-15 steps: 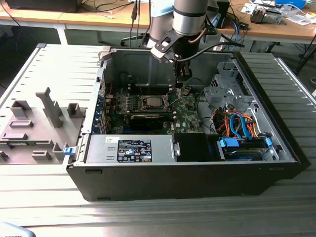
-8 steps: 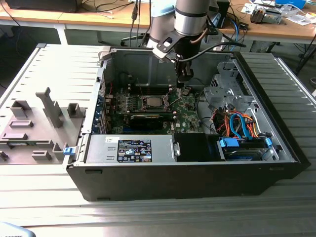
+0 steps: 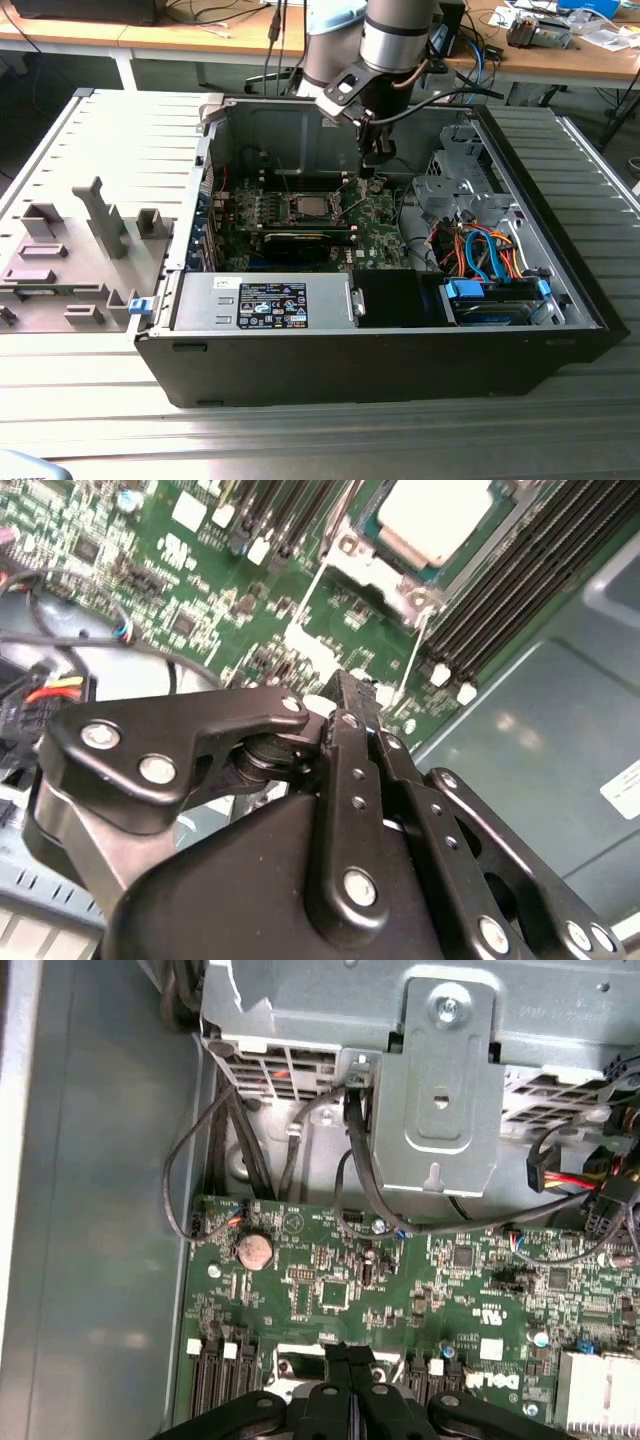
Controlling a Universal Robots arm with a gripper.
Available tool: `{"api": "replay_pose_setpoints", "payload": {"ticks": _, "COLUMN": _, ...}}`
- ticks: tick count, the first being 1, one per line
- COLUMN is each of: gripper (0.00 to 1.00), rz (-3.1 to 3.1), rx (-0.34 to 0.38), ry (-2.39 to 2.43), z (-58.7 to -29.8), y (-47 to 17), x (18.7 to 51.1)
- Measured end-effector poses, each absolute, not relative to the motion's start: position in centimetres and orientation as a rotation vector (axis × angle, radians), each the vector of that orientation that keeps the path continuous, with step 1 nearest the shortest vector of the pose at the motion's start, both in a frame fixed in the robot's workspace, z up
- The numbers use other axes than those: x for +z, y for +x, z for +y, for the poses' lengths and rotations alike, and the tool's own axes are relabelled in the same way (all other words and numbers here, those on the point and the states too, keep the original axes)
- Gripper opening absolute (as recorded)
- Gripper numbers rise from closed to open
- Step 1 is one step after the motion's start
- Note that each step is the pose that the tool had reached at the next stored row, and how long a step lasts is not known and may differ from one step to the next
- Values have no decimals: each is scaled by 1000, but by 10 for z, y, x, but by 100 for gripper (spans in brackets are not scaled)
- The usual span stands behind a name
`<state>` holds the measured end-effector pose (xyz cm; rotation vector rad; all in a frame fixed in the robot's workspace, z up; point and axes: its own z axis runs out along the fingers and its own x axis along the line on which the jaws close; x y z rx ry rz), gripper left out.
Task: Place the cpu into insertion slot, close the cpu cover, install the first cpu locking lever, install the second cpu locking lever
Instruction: 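Close the cpu cover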
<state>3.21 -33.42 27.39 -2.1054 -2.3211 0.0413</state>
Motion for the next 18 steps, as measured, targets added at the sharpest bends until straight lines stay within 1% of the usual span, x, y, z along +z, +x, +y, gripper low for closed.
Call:
{"api": "replay_pose_setpoints", "payload": {"ticks": 1, "gripper": 11, "rz": -2312, "rx": 60, "ry": -2096, "z": -334, "y": 33, "x": 274}}
{"api": "replay_pose_setpoints", "payload": {"ticks": 18, "gripper": 11, "rz": -2311, "rx": 60, "ry": -2096, "z": -334, "y": 37, "x": 272}}
